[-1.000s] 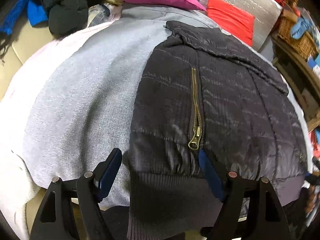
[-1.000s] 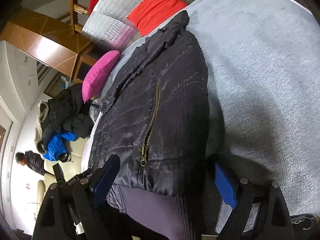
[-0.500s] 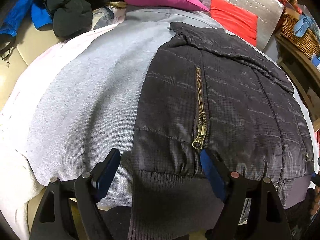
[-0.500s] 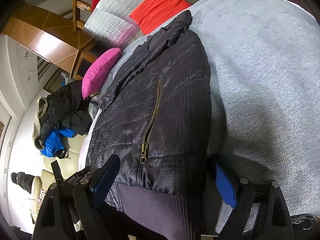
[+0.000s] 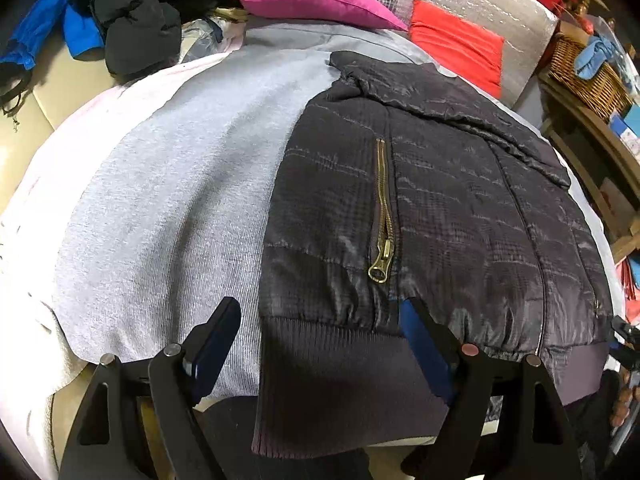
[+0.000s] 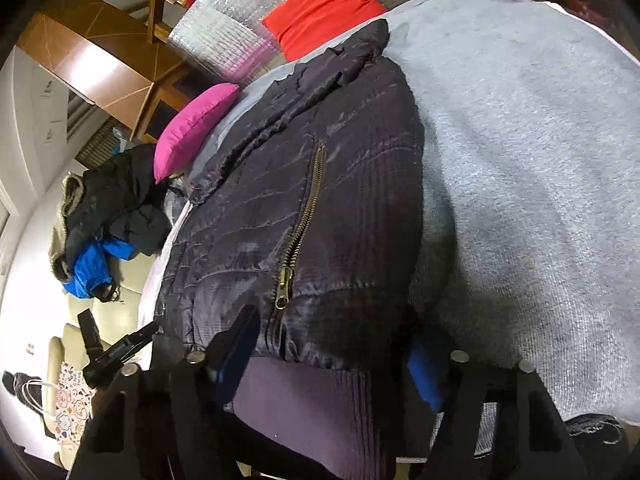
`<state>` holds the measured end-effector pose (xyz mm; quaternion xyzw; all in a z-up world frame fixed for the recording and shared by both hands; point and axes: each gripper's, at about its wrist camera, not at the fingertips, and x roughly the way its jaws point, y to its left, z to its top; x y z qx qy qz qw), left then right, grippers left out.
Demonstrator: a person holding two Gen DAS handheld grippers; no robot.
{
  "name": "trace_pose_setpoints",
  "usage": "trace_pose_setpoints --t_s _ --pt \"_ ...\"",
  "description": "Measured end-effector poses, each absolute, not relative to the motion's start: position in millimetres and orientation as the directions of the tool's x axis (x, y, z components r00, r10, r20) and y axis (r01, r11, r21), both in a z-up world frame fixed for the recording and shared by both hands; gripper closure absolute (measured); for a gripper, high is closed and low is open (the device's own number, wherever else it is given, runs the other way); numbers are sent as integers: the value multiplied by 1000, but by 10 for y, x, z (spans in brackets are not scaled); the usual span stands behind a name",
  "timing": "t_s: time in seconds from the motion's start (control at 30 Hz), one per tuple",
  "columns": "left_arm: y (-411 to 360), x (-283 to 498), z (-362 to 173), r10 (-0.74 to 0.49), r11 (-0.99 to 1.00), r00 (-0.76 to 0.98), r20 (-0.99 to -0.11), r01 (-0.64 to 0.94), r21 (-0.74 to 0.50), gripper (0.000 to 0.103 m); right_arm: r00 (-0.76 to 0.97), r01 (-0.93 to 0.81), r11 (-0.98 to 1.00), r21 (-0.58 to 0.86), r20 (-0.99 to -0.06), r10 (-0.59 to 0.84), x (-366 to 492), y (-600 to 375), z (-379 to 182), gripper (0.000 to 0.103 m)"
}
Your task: Fold large clothes
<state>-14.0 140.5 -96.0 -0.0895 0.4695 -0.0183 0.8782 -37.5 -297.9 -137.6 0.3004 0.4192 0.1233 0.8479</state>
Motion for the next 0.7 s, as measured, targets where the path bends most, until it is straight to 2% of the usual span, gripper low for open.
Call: trace_pose_setpoints --t_s 0.1,0.43,0.5,0.53,0.57,0.6,0.63,0.67,0.7 --pt "1421 -133 -1010 -124 982 545 -829 -55 -183 20 616 56 796 602 -649 447 -386 -2982 -1384 39" --pt "1585 -187 -1123 -216 954 523 -824 -69 -293 20 581 80 818 569 -694 426 -472 -2887 -1422 37" --pt "1592 -198 -1140 -236 949 511 -827 -60 -308 21 569 66 823 563 -699 433 -518 -2842 -1419 45" --pt "1585 -207 -1143 -244 949 508 -826 -51 -312 21 563 65 832 551 -708 425 -533 -2821 -1416 60" --pt "1571 -218 -1138 -251 949 505 -826 -40 -314 21 558 74 841 536 -721 410 -547 -2815 -1413 66" --pt "1549 -223 -1132 -256 950 503 -826 -27 -311 31 561 77 838 540 -719 411 -563 -2823 -1404 69" --pt "1517 -228 -1126 -253 955 501 -828 -10 -298 43 563 77 838 541 -717 411 -577 -2830 -1386 77" --pt "1492 -216 -1128 -237 961 494 -837 -7 -276 62 565 73 841 537 -717 408 -591 -2830 -1354 82" --pt "1493 -205 -1129 -226 964 489 -842 -11 -265 68 570 64 840 539 -711 413 -607 -2828 -1311 84"
